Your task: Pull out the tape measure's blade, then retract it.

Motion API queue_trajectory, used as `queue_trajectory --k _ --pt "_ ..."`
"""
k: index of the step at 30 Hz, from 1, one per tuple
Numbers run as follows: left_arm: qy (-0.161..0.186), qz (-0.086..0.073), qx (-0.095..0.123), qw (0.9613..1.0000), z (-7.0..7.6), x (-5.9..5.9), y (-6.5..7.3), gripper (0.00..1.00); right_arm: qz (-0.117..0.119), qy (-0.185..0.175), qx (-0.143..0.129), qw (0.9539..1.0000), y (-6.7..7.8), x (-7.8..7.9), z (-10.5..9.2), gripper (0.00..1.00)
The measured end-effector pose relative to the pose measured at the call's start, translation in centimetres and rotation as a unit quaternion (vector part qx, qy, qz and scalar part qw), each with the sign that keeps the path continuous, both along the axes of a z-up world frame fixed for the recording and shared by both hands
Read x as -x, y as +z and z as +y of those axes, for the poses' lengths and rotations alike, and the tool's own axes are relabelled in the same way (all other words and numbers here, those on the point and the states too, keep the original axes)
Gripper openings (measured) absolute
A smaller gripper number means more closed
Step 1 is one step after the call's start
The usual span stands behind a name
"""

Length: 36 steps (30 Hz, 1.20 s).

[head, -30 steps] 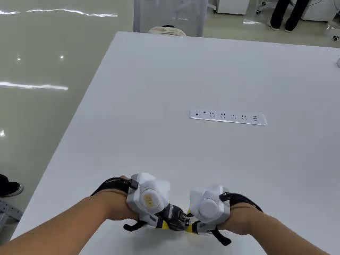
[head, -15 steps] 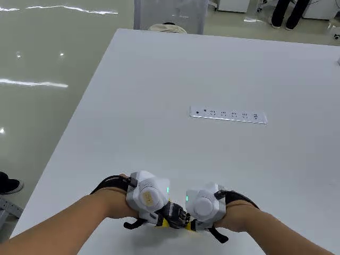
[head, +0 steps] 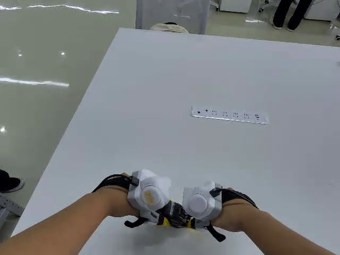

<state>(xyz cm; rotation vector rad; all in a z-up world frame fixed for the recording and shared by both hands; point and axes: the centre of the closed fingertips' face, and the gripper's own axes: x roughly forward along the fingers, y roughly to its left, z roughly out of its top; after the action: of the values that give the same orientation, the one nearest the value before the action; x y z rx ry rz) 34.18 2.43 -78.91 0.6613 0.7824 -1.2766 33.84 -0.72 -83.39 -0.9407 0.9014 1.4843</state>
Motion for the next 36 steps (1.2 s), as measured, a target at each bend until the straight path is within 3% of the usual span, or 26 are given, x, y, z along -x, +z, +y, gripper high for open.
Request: queue_trajectory --k 19,36 --pt "0.004 0.0 0.006 1.0 0.0 0.0 -0.1 0.31 0.0 -0.022 0.013 0.9997 0.0 -0.2 -1.2 0.11" --pt "0.007 -0.001 0.006 1.0 0.0 -0.1 -0.1 0.31 -0.001 -0.019 0.022 0.9996 0.0 -0.2 -1.9 0.11"
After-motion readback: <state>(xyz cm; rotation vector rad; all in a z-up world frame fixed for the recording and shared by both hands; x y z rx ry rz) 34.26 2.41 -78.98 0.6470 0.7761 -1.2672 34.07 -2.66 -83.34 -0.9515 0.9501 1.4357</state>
